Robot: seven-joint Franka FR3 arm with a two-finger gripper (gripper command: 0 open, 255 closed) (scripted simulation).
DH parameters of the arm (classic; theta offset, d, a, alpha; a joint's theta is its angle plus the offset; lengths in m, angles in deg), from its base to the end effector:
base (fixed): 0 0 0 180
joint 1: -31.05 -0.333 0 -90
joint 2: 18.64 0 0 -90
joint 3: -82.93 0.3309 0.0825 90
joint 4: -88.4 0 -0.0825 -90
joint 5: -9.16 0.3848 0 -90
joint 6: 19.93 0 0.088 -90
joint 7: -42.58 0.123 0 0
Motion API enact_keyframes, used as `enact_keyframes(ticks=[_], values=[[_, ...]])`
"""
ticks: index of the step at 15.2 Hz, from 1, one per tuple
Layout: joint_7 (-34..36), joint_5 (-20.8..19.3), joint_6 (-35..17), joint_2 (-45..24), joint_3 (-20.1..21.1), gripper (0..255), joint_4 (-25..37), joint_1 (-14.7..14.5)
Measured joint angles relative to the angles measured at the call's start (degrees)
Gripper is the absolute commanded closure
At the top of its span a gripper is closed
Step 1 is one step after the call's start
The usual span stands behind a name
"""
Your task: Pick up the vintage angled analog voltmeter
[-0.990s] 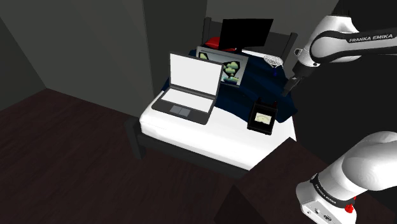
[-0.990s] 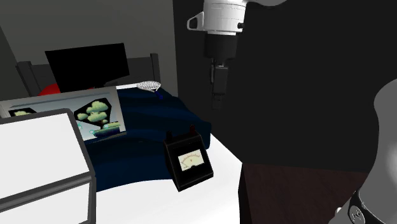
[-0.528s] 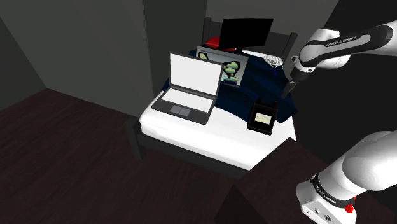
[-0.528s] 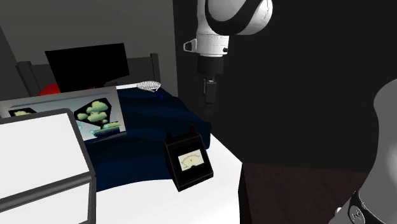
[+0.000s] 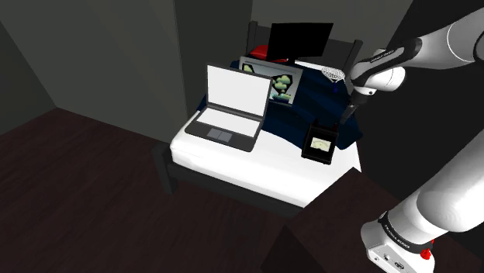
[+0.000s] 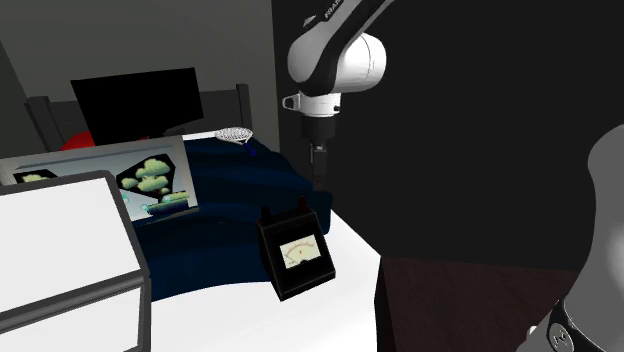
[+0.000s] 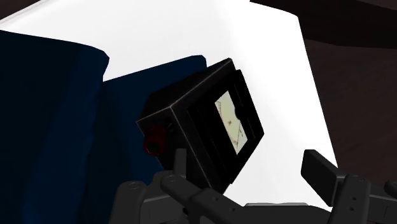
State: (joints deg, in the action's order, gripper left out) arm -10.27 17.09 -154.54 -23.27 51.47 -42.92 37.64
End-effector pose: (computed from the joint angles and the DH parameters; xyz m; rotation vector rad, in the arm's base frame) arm 0.4128 -0.3184 0.3181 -3.0851 -0.2501 -0.0513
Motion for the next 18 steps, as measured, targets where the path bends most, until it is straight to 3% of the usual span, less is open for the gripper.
enact_keyframes(ticks=[7,16,17,18], values=[[-13.4,11.6,0.1,-17.4,2.4,0,13.0,6.8],[-17.4,16.3,-3.6,-24.5,5.3,0,15.3,9.8],[-17.5,16.4,-3.7,-24.6,5.4,255,15.3,9.9],[-17.5,16.4,-3.8,-24.7,5.4,255,15.3,9.9]])
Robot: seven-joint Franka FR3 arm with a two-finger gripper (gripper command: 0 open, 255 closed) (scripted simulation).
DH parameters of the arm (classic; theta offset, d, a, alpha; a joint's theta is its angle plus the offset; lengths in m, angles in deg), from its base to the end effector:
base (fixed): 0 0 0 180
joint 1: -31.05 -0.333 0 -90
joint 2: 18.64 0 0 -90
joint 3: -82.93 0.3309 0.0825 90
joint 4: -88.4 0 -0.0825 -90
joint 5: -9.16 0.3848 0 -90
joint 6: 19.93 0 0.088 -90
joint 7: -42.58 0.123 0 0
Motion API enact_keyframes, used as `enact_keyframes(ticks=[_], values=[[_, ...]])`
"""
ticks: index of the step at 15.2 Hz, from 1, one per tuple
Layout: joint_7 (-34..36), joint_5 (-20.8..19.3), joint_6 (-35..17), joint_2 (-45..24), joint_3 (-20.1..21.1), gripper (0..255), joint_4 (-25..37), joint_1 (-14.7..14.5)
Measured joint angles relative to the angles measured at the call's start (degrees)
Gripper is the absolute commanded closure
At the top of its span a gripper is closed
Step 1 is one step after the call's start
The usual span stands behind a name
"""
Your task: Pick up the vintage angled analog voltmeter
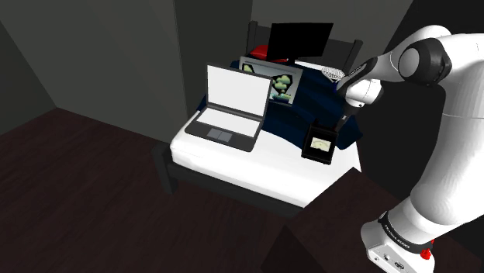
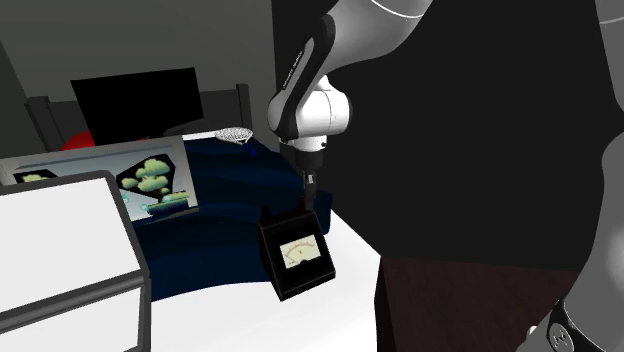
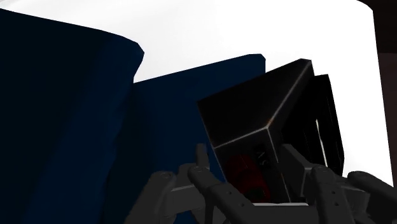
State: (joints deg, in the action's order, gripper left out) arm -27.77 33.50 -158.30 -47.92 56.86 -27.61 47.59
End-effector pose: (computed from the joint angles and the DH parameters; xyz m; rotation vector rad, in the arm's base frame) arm 0.4492 -0.3992 0.2081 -3.0621 -0.3108 -0.0351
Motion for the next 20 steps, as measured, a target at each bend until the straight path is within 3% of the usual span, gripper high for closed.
enact_keyframes(ticks=[10,20], values=[[0.2,-0.2,0.2,0.3,-0.1,255,-0.1,-0.2],[3.0,-4.1,5.1,5.5,-2.7,255,0.1,-2.0]])
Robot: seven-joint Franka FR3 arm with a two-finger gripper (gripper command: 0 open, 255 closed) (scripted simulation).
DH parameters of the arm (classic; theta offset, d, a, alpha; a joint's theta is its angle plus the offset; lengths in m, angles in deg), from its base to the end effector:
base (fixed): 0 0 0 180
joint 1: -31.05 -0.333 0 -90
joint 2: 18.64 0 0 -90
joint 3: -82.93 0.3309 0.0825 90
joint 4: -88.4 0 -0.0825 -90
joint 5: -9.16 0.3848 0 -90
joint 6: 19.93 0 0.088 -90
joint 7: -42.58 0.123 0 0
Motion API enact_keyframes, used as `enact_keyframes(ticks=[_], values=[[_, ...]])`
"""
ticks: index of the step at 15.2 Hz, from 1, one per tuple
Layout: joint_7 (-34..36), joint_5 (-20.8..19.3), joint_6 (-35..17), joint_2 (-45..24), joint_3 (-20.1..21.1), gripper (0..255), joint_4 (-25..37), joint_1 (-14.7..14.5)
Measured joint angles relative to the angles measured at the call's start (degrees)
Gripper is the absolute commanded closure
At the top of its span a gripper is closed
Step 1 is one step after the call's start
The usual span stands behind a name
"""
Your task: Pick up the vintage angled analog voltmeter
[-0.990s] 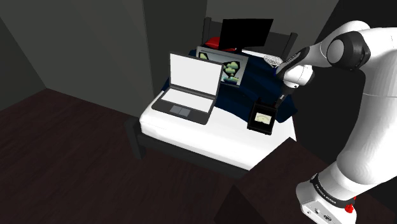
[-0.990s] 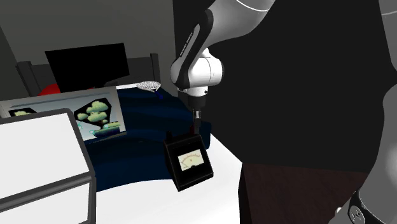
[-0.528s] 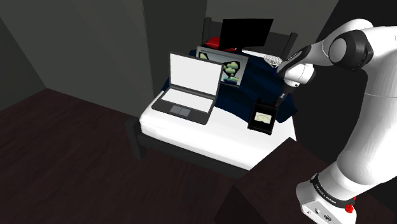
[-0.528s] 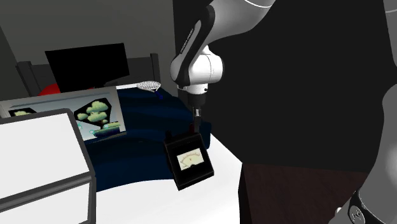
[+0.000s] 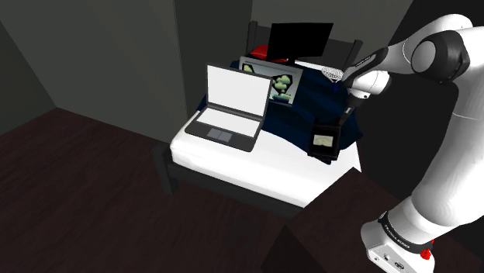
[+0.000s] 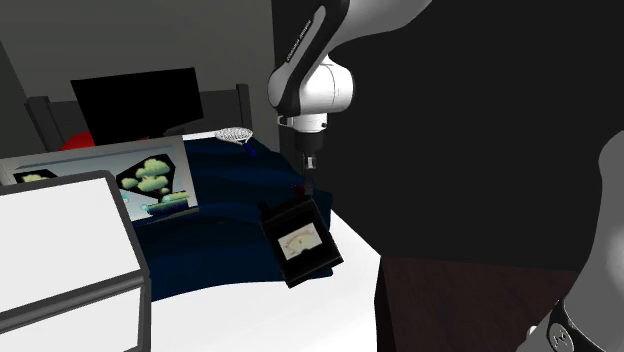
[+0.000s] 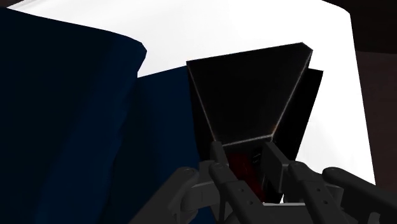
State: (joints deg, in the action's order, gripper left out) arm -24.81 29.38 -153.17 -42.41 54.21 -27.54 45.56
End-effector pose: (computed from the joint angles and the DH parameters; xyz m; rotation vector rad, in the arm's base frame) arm 0.4487 -0.3978 0.2585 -3.0601 -0.3120 -0.0317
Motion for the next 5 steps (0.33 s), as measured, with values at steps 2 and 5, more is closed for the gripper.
enact_keyframes(ticks=[2,5], values=[[0.6,-0.9,1.2,1.2,-0.5,255,0.2,-0.3],[1.5,-2.1,2.7,2.7,-1.1,255,0.4,-0.8]])
